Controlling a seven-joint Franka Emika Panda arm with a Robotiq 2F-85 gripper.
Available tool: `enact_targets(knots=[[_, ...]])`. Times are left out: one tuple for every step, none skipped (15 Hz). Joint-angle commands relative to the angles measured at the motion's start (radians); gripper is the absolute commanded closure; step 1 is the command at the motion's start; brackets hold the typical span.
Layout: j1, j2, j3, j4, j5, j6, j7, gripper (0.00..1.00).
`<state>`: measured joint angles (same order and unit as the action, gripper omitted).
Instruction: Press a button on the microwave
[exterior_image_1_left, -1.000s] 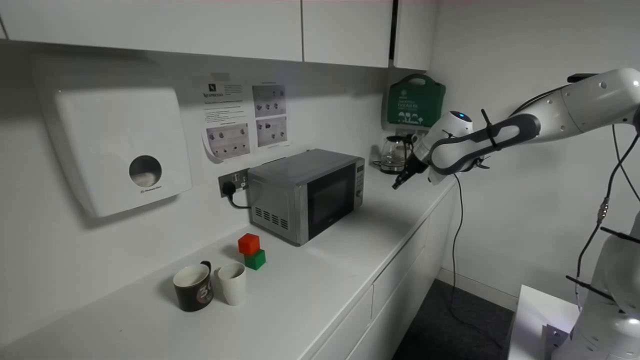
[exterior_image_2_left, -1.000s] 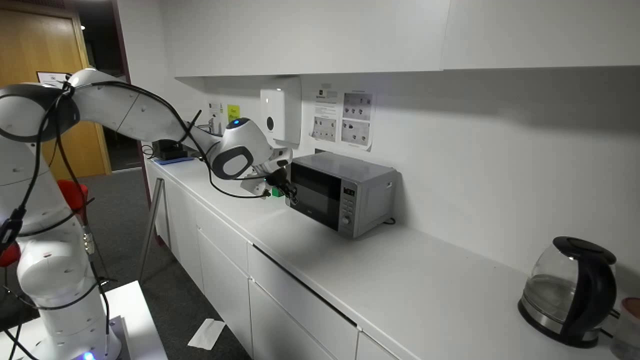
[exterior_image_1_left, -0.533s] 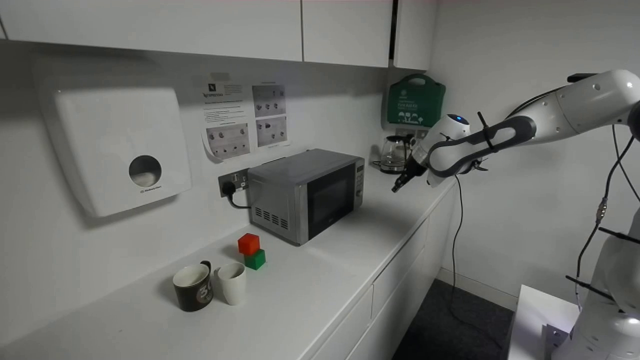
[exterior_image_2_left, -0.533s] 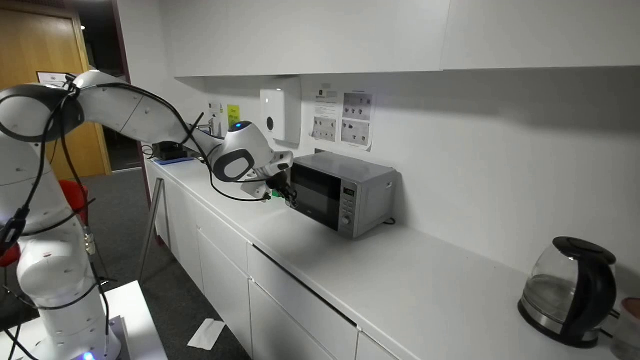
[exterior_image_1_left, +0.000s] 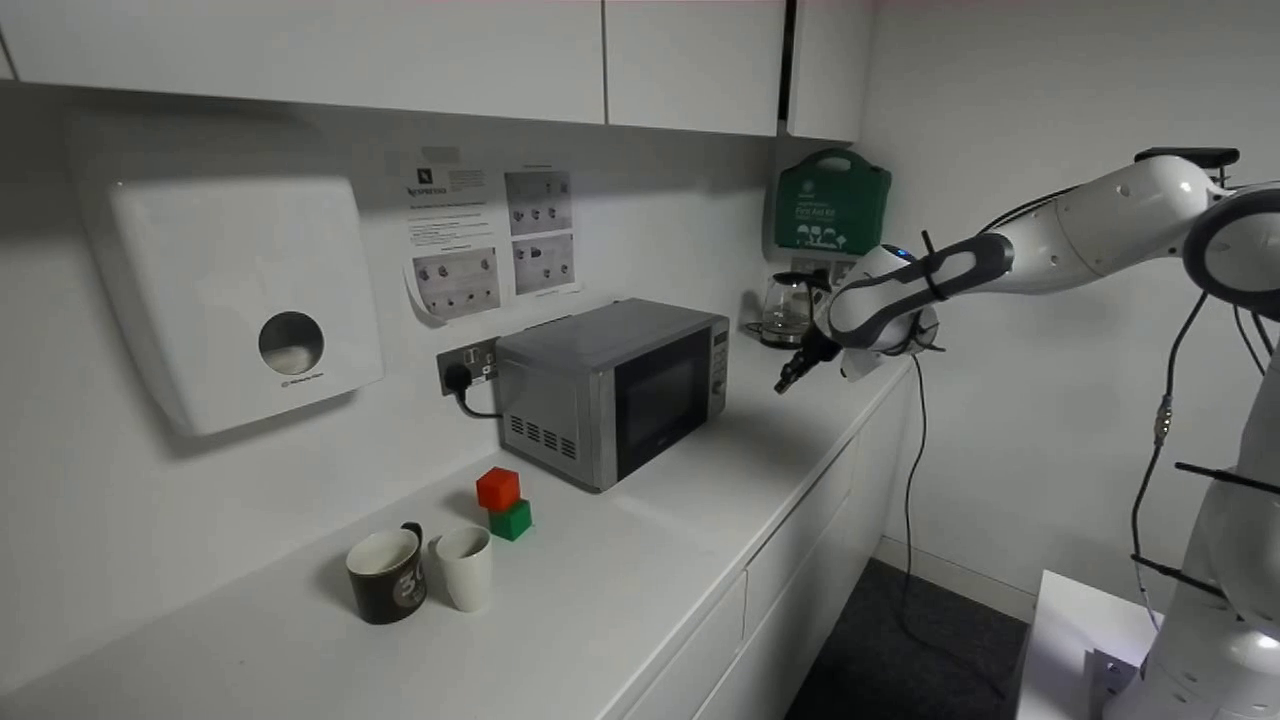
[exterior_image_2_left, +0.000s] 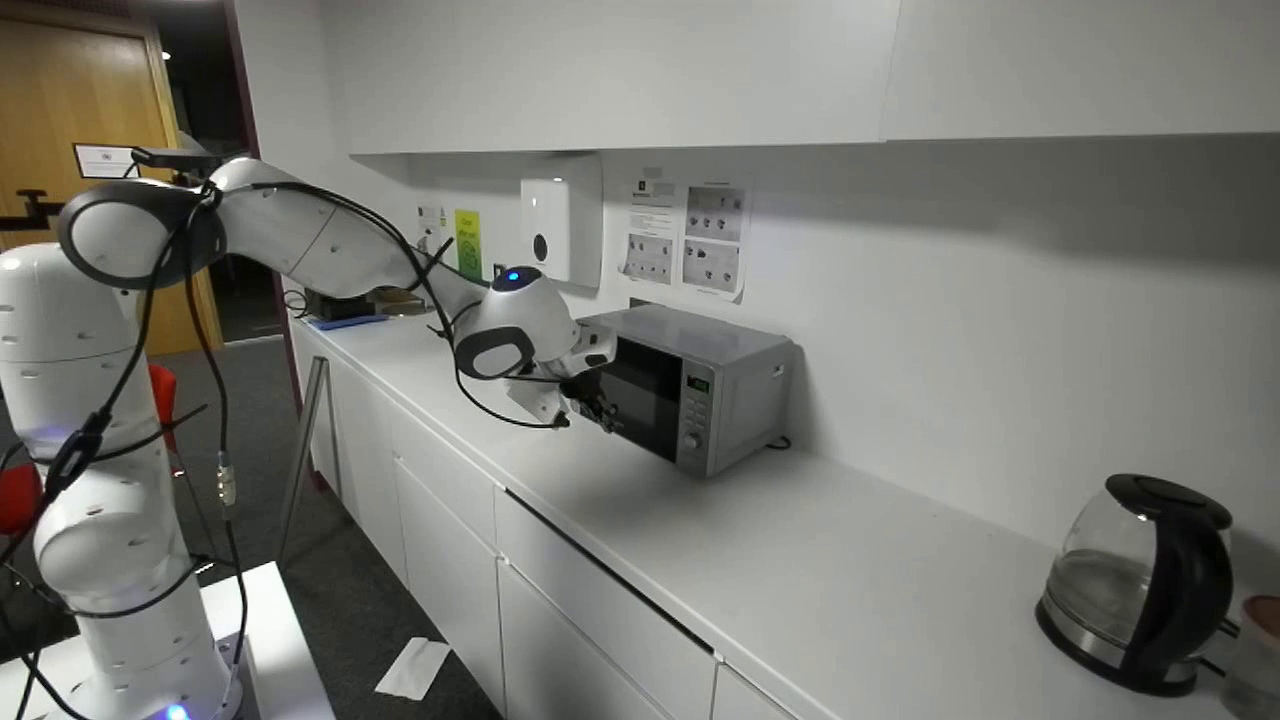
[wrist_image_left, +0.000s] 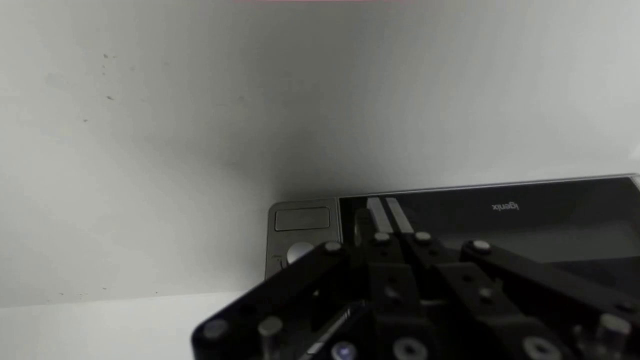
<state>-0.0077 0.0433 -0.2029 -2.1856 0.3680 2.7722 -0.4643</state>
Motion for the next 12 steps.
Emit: enact_targets(knots=[[-0.026,0.102,0.007,0.124,0.156,-0.003,-0.157,1.0],[-0.034,0.125,0.012,0.152,0.19,-0.006,-0.188,1.0],[-0.04,0.145,0.016,0.176,0.218,-0.011,-0.213,1.0],[-0.046,0.166,0.019,0.199,0.241,-0.012,-0.233,1.0],[-0.052,0.186,0.024,0.221,0.261,-0.012,-0.251,1.0],[-0.054,0.202,0.025,0.24,0.277,-0.015,-0.265,1.0],[-0.057,0.22,0.027,0.259,0.291,-0.015,-0.276,1.0],[-0.061,0.236,0.03,0.276,0.302,-0.016,-0.284,1.0],[-0.064,0.253,0.033,0.292,0.309,-0.016,-0.288,1.0],[-0.066,0.268,0.035,0.309,0.315,-0.018,-0.289,1.0],[-0.07,0.281,0.038,0.324,0.323,-0.02,-0.292,1.0],[-0.073,0.294,0.039,0.337,0.325,-0.02,-0.291,1.0]])
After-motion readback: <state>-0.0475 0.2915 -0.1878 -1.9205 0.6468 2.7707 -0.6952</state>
